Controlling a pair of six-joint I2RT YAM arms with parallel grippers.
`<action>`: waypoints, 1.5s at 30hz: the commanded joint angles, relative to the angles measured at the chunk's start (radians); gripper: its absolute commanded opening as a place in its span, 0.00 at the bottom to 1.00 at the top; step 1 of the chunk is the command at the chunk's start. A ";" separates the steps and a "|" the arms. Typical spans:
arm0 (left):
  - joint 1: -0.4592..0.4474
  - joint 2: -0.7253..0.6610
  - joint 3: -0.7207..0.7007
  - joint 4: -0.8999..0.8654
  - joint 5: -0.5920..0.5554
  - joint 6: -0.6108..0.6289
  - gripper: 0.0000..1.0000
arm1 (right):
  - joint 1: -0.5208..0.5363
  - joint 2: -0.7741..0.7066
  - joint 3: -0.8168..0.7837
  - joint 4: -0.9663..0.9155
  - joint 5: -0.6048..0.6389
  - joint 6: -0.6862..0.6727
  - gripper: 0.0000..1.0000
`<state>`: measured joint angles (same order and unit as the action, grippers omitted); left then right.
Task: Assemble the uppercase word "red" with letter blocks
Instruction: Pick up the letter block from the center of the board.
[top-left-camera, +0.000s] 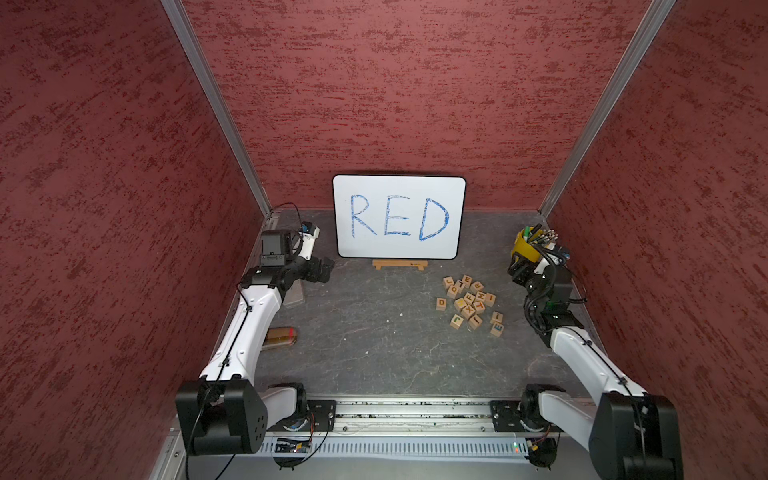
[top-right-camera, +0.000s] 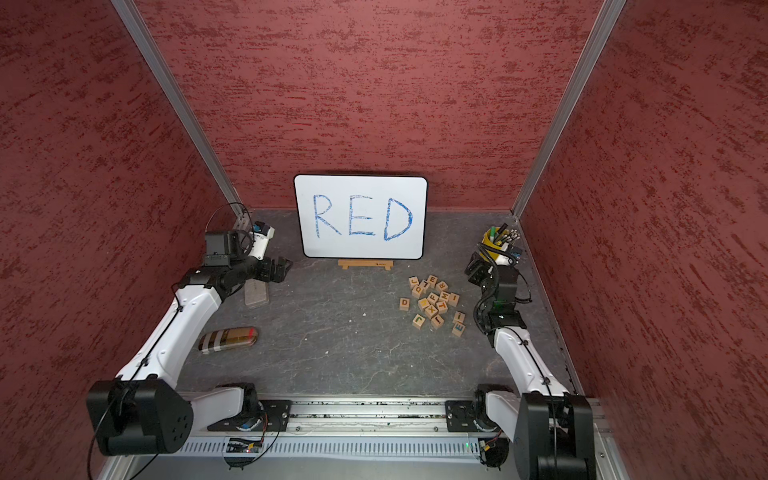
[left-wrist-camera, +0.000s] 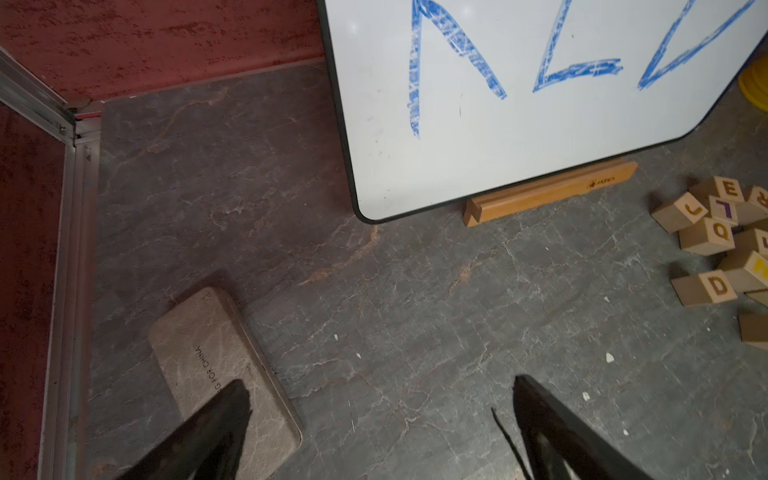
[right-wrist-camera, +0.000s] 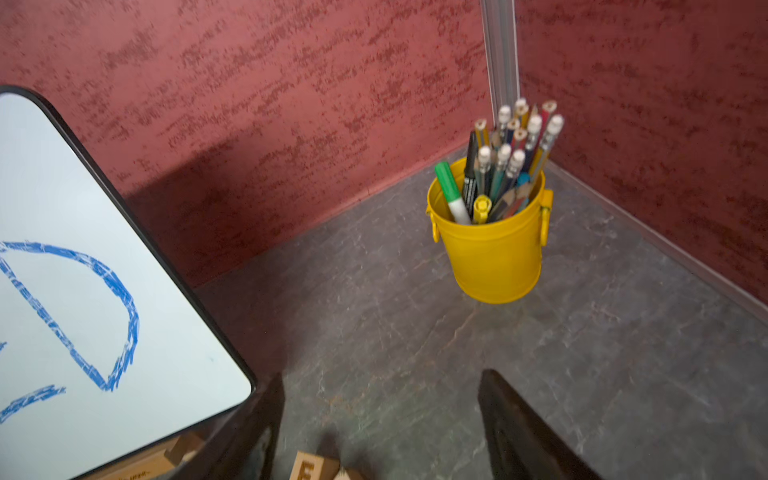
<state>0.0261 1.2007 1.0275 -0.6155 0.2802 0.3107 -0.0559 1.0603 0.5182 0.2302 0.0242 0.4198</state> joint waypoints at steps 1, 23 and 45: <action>-0.031 -0.039 -0.003 -0.089 0.019 0.068 0.99 | -0.002 -0.010 0.053 -0.189 -0.097 0.038 0.63; -0.184 -0.003 0.081 -0.217 -0.002 0.059 1.00 | 0.003 0.109 0.273 -0.490 -0.164 -0.011 0.71; -0.500 0.152 0.219 -0.323 -0.022 0.131 0.99 | 0.289 0.334 0.596 -0.763 -0.059 -0.137 0.65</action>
<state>-0.4725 1.3651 1.2171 -0.9272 0.2314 0.4244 0.2092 1.3918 1.0779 -0.4652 -0.0799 0.3046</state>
